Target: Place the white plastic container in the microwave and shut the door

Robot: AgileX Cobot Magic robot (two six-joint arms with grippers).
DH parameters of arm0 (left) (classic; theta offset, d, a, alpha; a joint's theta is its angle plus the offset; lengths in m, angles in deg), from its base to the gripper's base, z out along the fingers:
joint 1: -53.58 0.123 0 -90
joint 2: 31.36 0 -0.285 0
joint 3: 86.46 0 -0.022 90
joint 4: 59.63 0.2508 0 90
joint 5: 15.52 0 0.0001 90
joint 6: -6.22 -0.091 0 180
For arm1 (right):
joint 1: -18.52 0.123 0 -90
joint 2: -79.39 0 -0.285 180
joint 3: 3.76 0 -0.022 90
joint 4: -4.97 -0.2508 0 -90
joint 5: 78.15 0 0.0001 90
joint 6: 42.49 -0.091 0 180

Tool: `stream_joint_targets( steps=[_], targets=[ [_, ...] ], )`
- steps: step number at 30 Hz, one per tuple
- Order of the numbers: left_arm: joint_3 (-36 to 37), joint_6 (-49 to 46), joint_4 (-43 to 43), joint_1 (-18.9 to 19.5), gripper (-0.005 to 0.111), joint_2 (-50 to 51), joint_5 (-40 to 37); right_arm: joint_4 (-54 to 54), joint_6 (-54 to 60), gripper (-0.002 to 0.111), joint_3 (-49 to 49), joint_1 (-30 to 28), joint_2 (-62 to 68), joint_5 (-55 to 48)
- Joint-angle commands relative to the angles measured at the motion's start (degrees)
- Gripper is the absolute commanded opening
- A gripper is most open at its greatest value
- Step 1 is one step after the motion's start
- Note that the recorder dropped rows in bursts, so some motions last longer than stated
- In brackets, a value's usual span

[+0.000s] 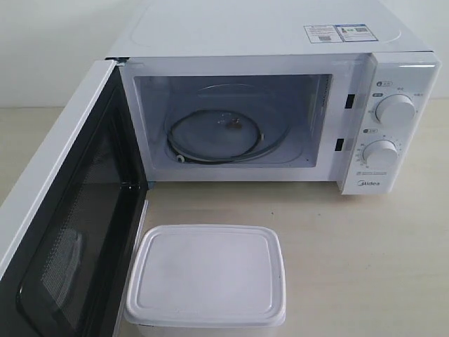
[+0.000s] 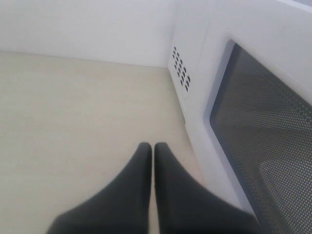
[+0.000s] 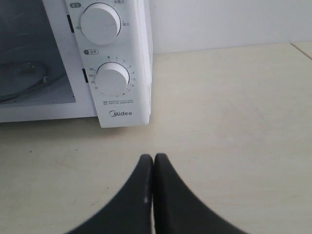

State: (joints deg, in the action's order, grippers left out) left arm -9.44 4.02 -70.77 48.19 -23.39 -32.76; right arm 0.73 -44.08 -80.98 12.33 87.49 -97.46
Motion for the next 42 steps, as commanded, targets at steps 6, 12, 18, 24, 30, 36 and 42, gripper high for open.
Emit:
stream_joint_targets(
  steps=[6, 12, 18, 24, 30, 36, 42],
  targets=[
    [0.2, 0.4, 0.2, -0.3, 0.004, -0.2, 0.3, 0.0, 0.2, 0.0, 0.0, -0.1, -0.3, 0.1],
    [0.2, 0.4, 0.2, -0.3, 0.004, -0.2, 0.3, 0.0, 0.2, 0.0, 0.0, -0.1, -0.3, 0.1],
    [0.2, 0.4, 0.2, -0.3, 0.004, -0.2, 0.3, 0.0, 0.2, 0.0, 0.0, -0.1, -0.3, 0.7],
    [0.2, 0.4, 0.2, -0.3, 0.004, -0.2, 0.3, -0.1, 0.2, 0.0, 0.0, -0.1, -0.3, 14.1],
    [0.2, 0.4, 0.2, -0.3, 0.004, -0.2, 0.3, -1.2, -1.3, 0.0, 0.0, -0.1, -0.3, 34.9],
    [0.2, 0.4, 0.2, -0.3, 0.004, -0.2, 0.3, -0.6, -1.3, 0.0, 4.9, -0.1, 1.4, 38.0],
    [0.2, 0.4, 0.2, -0.3, 0.004, -0.2, 0.3, 1.8, -0.7, 0.0, 15.2, -0.1, 17.7, 26.6]
  ],
)
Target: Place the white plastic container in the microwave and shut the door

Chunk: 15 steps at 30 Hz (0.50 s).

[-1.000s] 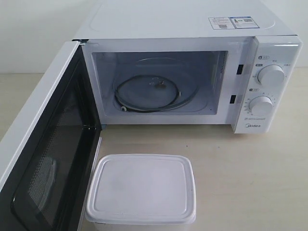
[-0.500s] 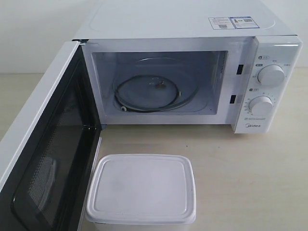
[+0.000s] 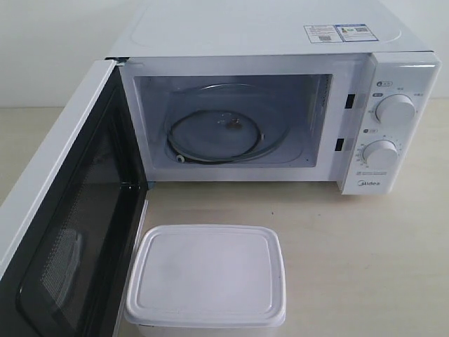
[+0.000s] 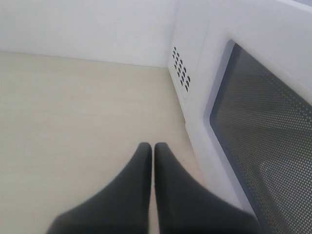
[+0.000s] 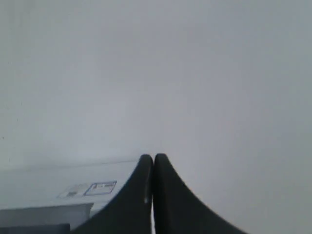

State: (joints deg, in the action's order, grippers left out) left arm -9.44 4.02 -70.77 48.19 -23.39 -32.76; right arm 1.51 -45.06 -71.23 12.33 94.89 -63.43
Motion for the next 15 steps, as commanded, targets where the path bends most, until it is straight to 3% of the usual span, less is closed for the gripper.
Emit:
stream_joint_targets(
  steps=[1, 7, 15],
  targets=[
    [0.2, 0.4, 0.2, -0.3, 0.004, -0.2, 0.3, 0.8, -0.4, 0.0, 6.6, -0.1, 13.3, -7.7],
    [0.2, 0.4, 0.2, -0.3, 0.004, -0.2, 0.3, 0.8, -2.0, 0.0, 8.4, -0.1, 24.6, 0.6],
    [0.2, 0.4, 0.2, -0.3, 0.004, -0.2, 0.3, 0.8, -2.0, 0.0, 8.4, -0.1, 27.4, 4.7]
  ],
)
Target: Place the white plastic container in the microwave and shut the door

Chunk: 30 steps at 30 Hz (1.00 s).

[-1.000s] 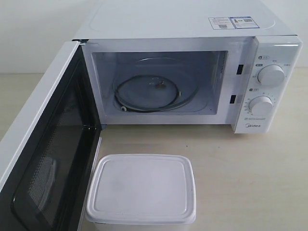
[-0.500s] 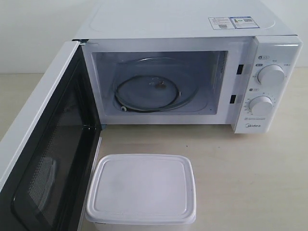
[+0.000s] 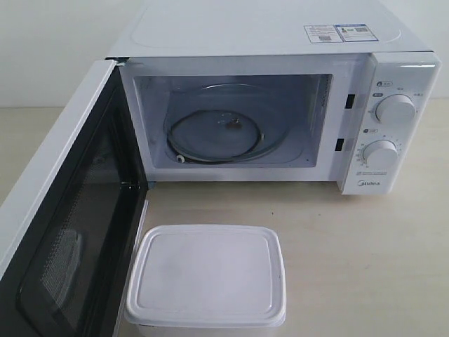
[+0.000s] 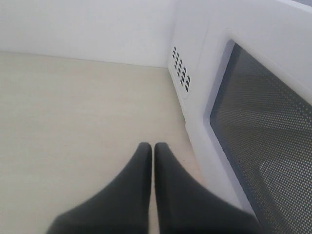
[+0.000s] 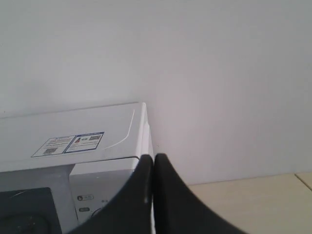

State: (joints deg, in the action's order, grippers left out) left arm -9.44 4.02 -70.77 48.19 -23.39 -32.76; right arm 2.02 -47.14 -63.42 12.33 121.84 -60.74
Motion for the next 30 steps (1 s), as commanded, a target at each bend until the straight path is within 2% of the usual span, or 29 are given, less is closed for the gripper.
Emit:
stream_joint_targets(
  steps=[1, 11, 14, 17, 22, 26, 30],
  targets=[
    [0.2, 0.4, 0.2, -0.3, 0.004, -0.2, 0.3, 0.3, 0.1, 0.0, 0.6, -0.1, 0.4, 2.5],
    [0.2, 0.4, 0.2, -0.3, 0.004, -0.2, 0.3, 0.5, -6.7, 0.0, 0.0, -0.1, 2.1, 2.5],
    [0.2, 0.4, 0.2, -0.3, 0.004, -0.2, 0.3, 3.9, -7.3, 0.0, -1.6, 0.0, 3.5, 3.1],
    [0.2, 0.4, 0.2, -0.3, 0.004, -0.2, 0.3, 12.1, -13.0, 0.0, -4.7, 0.0, 5.6, 7.9],
    [0.2, 0.4, 0.2, -0.3, 0.004, -0.2, 0.3, 33.6, -21.9, 0.0, -11.8, 0.0, 12.4, 25.0],
    [0.2, 0.4, 0.2, -0.3, 0.004, -0.2, 0.3, 48.0, -23.9, 0.0, -12.9, 0.0, 20.8, 33.3],
    [0.2, 0.4, 0.2, -0.3, 0.004, -0.2, 0.3, 56.7, -22.3, 0.0, -12.9, 0.0, 30.6, 43.1]
  ],
)
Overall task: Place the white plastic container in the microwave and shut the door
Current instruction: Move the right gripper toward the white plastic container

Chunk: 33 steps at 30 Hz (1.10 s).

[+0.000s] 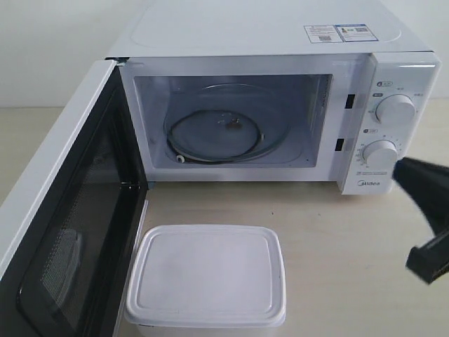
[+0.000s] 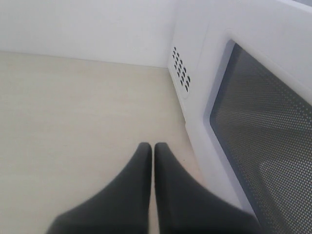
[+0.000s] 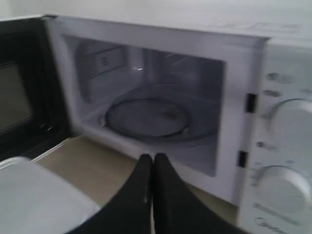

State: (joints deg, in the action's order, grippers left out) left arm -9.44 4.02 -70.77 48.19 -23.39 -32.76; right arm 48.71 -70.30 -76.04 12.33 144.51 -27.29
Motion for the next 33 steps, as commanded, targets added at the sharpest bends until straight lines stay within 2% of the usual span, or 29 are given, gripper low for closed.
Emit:
stream_joint_targets(
  steps=[1, 5, 10, 18, 21, 24, 28, 33],
  targets=[
    [0.2, 0.4, 0.2, -0.3, 0.004, -0.2, 0.3, 11.7, 2.3, 0.0, -0.2, 0.0, 10.6, 11.7],
    [0.2, 0.4, 0.2, -0.3, 0.004, -0.2, 0.3, 18.4, 5.2, 0.0, 0.2, 0.0, 20.2, 16.7],
    [0.2, 0.4, 0.2, -0.3, 0.004, -0.2, 0.3, 36.3, 1.2, 0.0, 5.4, 0.0, 31.3, 19.1],
    [0.2, 0.4, 0.2, -0.3, 0.004, -0.2, 0.3, 43.7, -6.2, 0.0, 11.9, 0.3, 44.3, 19.1],
    [0.2, 0.4, 0.2, -0.3, 0.004, -0.2, 0.3, 44.2, -7.7, 0.0, 13.6, 3.0, 47.7, 19.1],
    [0.2, 0.4, 0.2, -0.3, 0.004, -0.2, 0.3, 43.7, -8.2, 0.0, 14.8, 8.5, 49.6, 19.1],
    [0.2, 0.4, 0.2, -0.3, 0.004, -0.2, 0.3, 36.9, -12.8, 0.0, 15.3, 15.9, 49.7, 10.6],
    [0.2, 0.4, 0.2, -0.3, 0.004, -0.2, 0.3, 30.8, -17.9, 0.0, 16.4, 18.1, 49.7, 2.6]
  ],
)
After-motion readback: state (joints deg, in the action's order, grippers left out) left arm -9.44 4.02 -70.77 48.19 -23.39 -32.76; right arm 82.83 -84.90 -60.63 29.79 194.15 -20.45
